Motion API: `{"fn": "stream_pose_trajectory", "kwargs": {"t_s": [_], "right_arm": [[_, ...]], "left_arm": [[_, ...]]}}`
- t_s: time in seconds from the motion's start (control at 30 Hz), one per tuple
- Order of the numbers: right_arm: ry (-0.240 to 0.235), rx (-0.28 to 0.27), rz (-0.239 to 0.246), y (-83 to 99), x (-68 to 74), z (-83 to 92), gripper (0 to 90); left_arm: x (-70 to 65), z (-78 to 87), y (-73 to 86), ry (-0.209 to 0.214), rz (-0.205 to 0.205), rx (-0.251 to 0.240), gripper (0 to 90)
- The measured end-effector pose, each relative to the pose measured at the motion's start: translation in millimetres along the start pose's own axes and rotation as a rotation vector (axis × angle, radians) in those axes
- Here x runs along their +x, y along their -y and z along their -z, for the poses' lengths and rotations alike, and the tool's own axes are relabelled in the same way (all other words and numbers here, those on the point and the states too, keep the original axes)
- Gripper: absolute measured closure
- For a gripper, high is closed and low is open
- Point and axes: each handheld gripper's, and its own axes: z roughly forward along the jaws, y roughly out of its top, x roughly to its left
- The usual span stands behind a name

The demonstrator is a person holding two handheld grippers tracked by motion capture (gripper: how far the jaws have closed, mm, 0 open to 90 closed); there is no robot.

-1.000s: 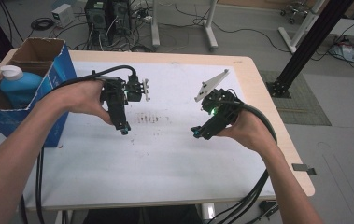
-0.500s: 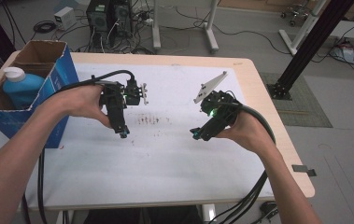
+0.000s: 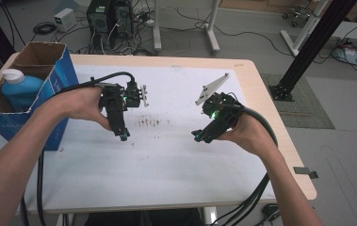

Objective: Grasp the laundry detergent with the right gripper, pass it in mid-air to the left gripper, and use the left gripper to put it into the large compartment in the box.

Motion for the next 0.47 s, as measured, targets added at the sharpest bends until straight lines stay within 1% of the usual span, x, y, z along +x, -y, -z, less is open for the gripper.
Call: {"fn": "stream_pose_trajectory", "kwargs": {"t_s": [0.13, 0.17, 0.3, 0.37, 0.47], "right_arm": [[0.003, -0.003, -0.003, 0.4, 0.4, 0.6, 13.1], [0.004, -0.003, -0.001, 0.6, 0.4, 0.9, 13.1], [0.004, -0.005, -0.002, 0.8, 1.0, -0.2, 13.1], [0.004, -0.007, -0.005, 0.7, 1.3, -1.5, 13.1], [0.003, -0.015, -0.008, 1.3, 0.6, -4.5, 13.1]], "left_arm": [[-0.9, 0.0, 0.1, -0.001, -0.006, -0.001, 16.1], [-0.9, 0.6, -0.1, 0.003, -0.014, 0.006, 16.1], [-1.1, -0.1, 0.1, 0.0, -0.013, -0.002, 16.1], [-0.9, -0.3, 0.4, -0.004, -0.022, 0.006, 16.1], [-0.5, -1.9, 3.1, -0.012, -0.005, -0.022, 16.1]]}}
